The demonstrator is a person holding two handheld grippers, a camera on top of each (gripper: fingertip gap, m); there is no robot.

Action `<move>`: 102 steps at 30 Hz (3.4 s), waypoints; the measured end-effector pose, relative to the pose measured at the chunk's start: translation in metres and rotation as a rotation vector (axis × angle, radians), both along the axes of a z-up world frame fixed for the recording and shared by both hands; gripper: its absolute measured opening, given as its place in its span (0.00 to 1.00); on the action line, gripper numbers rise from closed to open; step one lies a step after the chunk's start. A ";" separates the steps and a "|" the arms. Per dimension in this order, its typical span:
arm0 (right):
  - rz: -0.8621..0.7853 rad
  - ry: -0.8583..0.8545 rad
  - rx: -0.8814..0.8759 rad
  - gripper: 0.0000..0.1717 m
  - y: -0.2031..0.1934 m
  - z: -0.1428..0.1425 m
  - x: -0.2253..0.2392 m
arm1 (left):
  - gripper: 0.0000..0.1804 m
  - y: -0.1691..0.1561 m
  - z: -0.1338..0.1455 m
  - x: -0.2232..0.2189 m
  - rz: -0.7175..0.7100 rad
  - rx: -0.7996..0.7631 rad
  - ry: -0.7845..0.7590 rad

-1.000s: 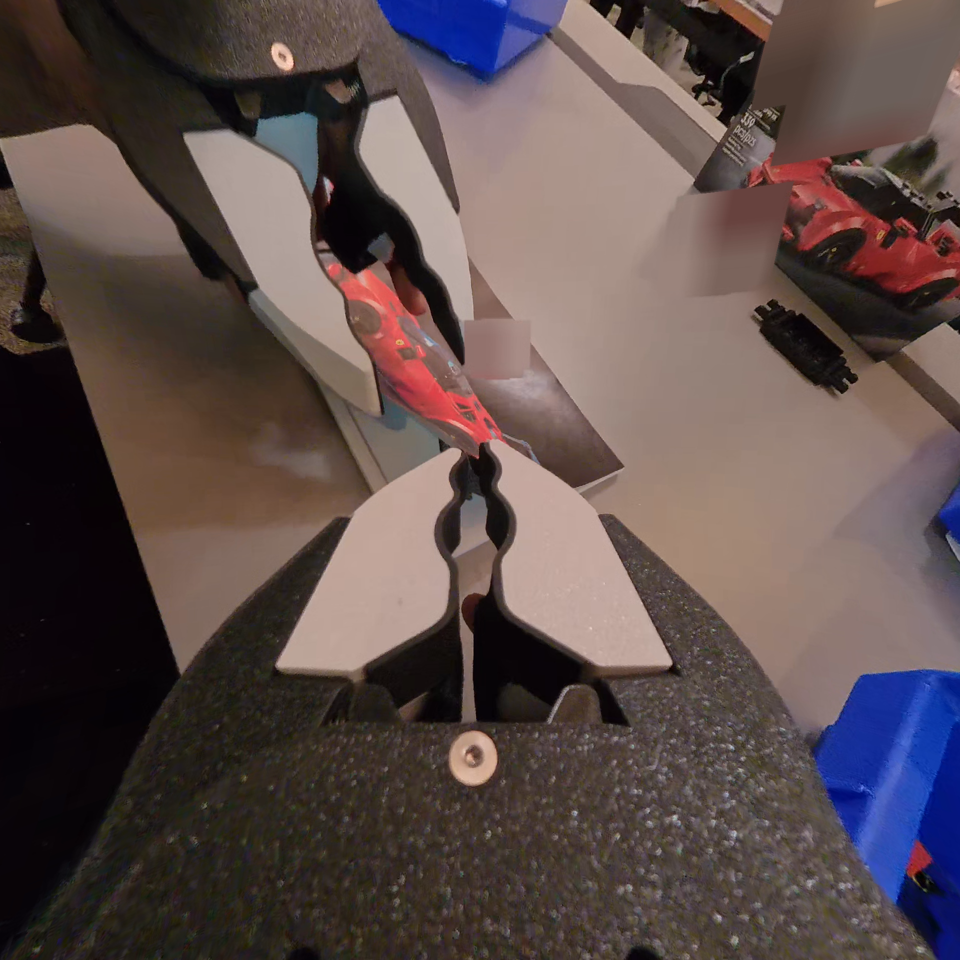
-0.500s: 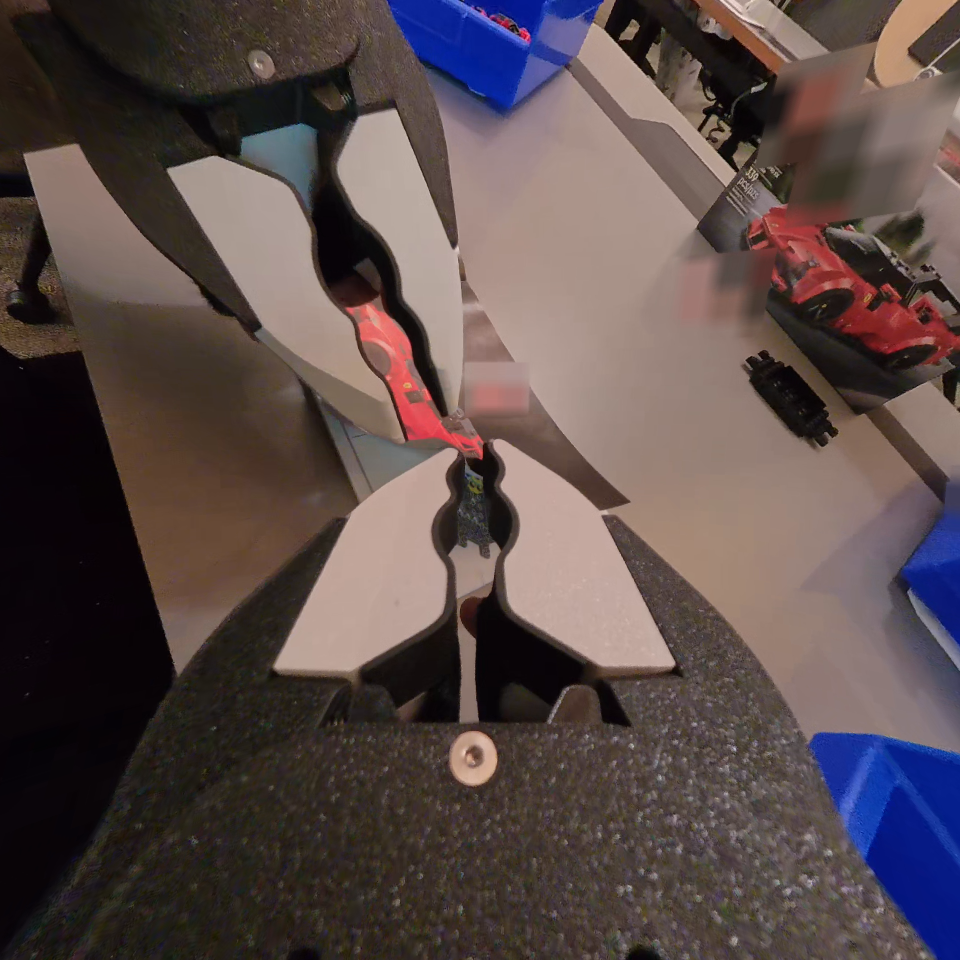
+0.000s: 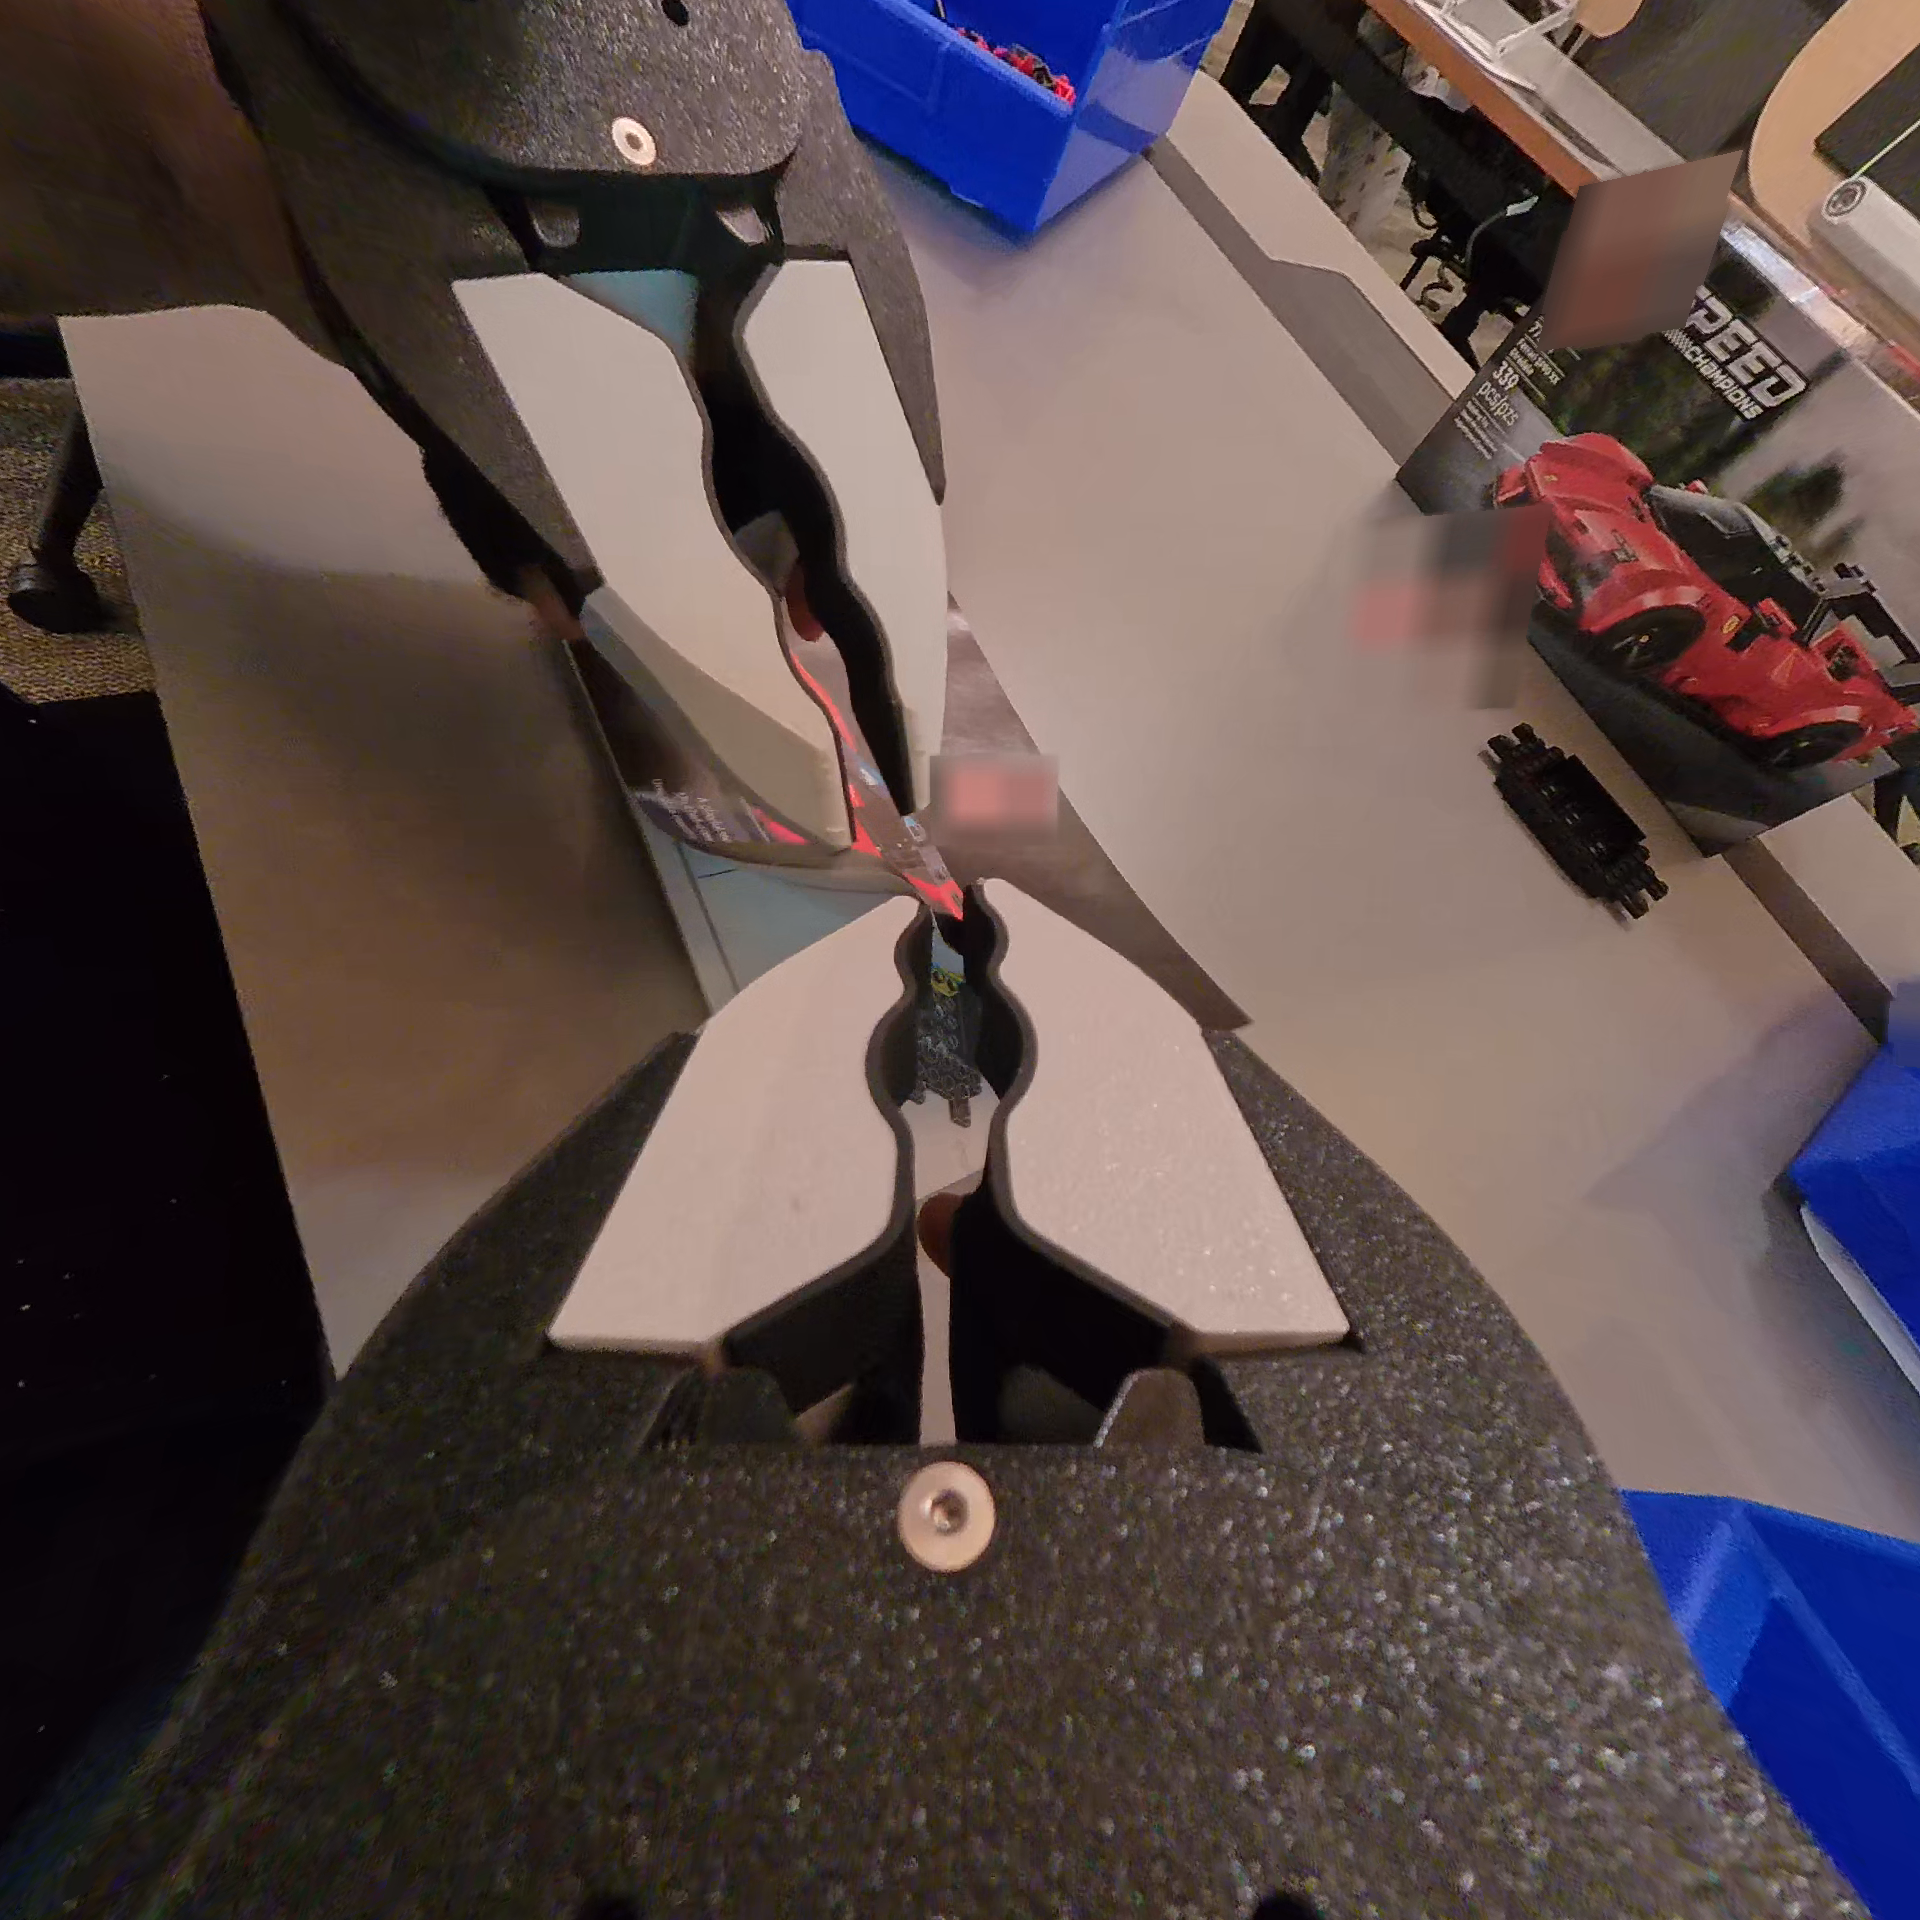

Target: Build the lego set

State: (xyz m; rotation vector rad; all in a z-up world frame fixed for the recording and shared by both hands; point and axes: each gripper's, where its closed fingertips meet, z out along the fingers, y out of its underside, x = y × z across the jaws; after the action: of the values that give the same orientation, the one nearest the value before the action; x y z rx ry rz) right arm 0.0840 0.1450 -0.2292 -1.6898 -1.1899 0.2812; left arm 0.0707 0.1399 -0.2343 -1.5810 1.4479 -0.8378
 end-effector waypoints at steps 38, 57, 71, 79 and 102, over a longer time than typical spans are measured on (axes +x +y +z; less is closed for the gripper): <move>0.002 0.010 -0.080 0.04 0.003 -0.022 0.004 | 0.14 -0.005 -0.030 0.008 -0.043 0.033 0.124; -0.002 0.005 -0.078 0.04 0.003 -0.022 0.005 | 0.11 0.002 -0.027 0.019 0.017 -0.070 0.070; 0.041 -0.201 -0.264 0.10 -0.025 -0.045 0.027 | 0.25 -0.015 -0.053 0.017 -0.100 0.102 0.272; 0.039 -0.249 -0.311 0.16 -0.029 -0.056 0.033 | 0.22 -0.006 -0.043 0.018 -0.050 0.085 0.204; 0.000 -0.141 -0.259 0.14 -0.018 -0.039 0.033 | 0.21 -0.005 -0.039 0.017 -0.049 0.041 0.168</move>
State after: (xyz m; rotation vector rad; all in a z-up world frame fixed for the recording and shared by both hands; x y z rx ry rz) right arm 0.1172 0.1267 -0.2687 -1.9610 -1.3007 0.3315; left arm 0.0881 0.1346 -0.2734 -1.6222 1.6183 -0.7116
